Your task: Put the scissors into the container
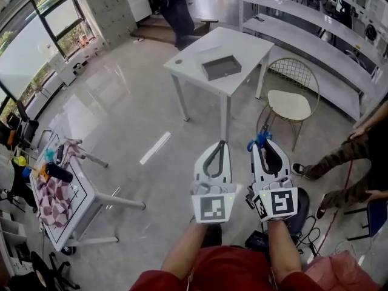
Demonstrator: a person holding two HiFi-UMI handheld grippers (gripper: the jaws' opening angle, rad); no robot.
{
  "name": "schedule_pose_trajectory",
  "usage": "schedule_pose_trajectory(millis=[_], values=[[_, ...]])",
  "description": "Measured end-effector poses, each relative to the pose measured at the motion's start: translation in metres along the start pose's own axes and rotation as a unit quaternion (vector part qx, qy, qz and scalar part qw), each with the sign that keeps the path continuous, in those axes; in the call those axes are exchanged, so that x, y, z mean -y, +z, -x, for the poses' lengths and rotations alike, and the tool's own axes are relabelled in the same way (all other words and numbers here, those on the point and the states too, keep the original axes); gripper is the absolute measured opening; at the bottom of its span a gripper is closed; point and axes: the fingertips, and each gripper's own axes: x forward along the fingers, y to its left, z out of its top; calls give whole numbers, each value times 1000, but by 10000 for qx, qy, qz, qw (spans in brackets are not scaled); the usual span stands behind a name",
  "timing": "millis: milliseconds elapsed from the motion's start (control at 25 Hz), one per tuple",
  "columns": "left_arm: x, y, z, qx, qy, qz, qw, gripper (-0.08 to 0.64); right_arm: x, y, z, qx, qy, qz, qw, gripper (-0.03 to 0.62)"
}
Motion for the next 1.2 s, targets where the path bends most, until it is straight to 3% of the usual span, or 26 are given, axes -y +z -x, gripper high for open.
schedule_pose_trajectory(millis=[560, 840, 1200], values=[[-121, -20, -145, 74, -207, 28, 9998, 9, 5, -22, -187, -14, -186, 62, 9998, 86], [-142, -30, -189, 148, -224, -27, 9996, 9, 17, -37, -231, -54, -165, 86, 9998, 85], [-147, -69, -288, 32, -108, -86, 9999, 9, 79, -70, -312, 15, -91, -10, 10000, 84]])
